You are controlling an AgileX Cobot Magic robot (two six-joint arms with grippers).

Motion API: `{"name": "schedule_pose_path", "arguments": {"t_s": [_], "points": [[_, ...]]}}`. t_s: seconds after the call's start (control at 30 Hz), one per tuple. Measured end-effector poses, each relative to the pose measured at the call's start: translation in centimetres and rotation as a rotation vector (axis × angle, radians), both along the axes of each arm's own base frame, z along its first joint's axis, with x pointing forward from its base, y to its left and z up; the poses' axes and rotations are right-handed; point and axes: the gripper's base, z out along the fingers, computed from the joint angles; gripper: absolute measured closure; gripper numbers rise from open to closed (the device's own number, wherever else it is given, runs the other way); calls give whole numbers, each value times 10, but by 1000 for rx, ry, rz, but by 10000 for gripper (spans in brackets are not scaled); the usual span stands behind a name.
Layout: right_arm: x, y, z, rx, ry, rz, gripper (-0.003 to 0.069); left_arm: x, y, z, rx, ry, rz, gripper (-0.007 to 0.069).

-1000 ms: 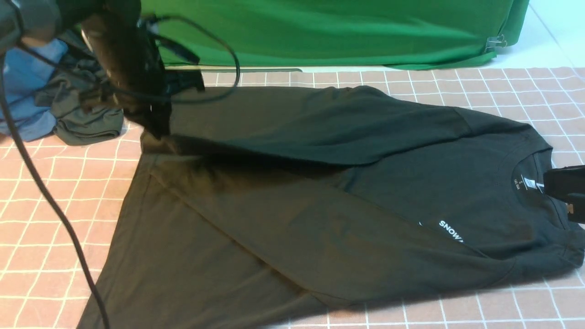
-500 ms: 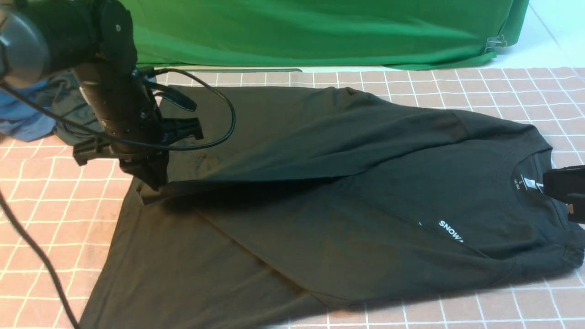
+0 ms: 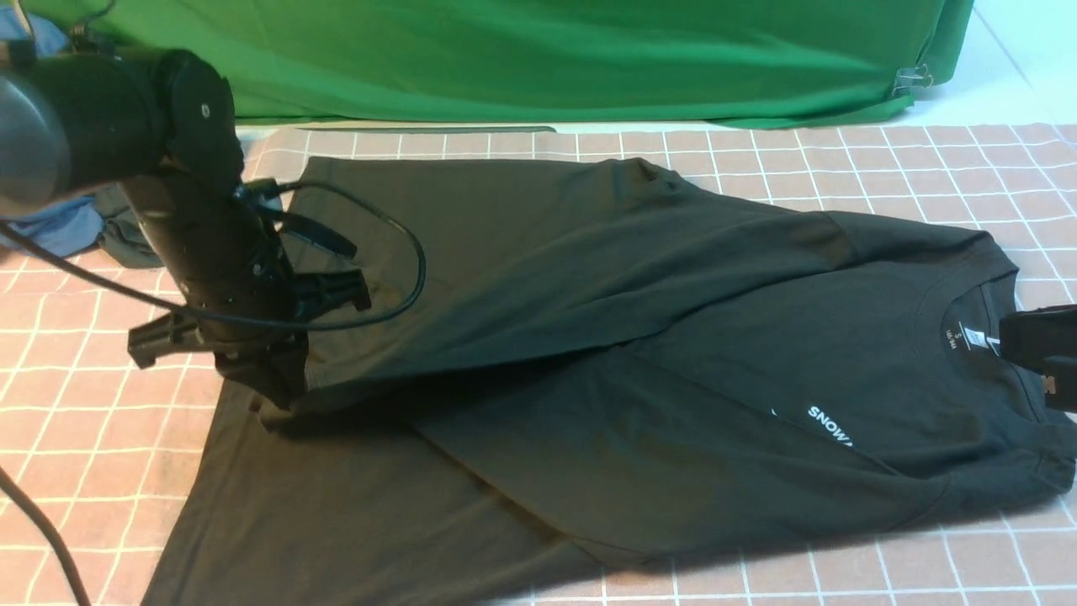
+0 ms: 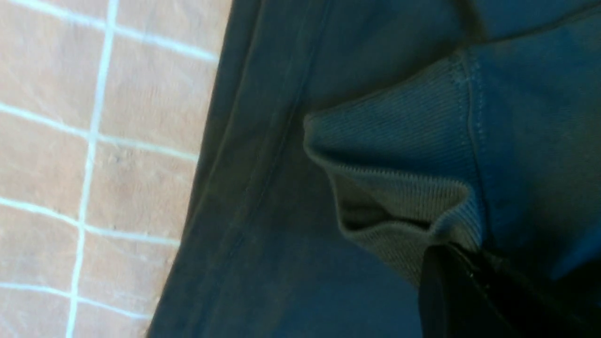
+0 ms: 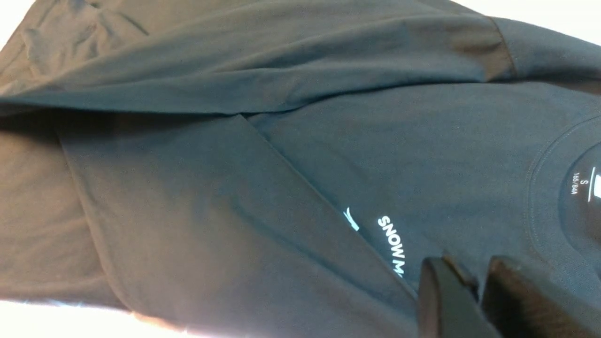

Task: Fold a long-sleeved shirt over a pink coffee tablecloth.
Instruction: 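Fold the left side of the dark shirt inward over its body with the left gripper, then grasp the near edge of the shirt at its hem and shoulder corners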

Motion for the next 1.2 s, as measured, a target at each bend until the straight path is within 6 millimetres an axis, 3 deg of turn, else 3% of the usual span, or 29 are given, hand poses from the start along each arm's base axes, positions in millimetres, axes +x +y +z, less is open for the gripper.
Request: {"name": "schedule_pose_path", "arguments": {"t_s": [0.1,0.2,0.4,0.57,0.73,0.8,0.87,0.9,0.93,1.0,1.2], "points": [[0,0,0,-1,5,2,484,-3,2,-2,18,27,-7,499],[-1,0,-1,-1,8,3,482,-8,3,-2,36,78,-16,356],[-1,0,-1,-1,10,3,480,-6,5,2,53,77,-12,163],[-1,0,-1,-2,15,5,476,2,6,3,70,-14,51,120],[-1,0,-1,-2,18,6,475,10,0,4,6,-97,-12,153],[-1,0,-1,-2,18,6,473,9,-5,4,-53,-93,-28,241],[-1,0,-1,-1,14,4,473,9,-8,2,-78,-82,-31,375],[-1,0,-1,-1,14,4,473,9,-8,2,-78,-77,-32,388],[-1,0,-1,1,11,2,473,7,-7,-4,-63,-49,-35,484],[-1,0,-1,2,10,1,470,-1,-3,-18,-30,16,-40,577],[-1,0,-1,3,10,1,463,-24,2,-52,9,113,-41,611]]}}
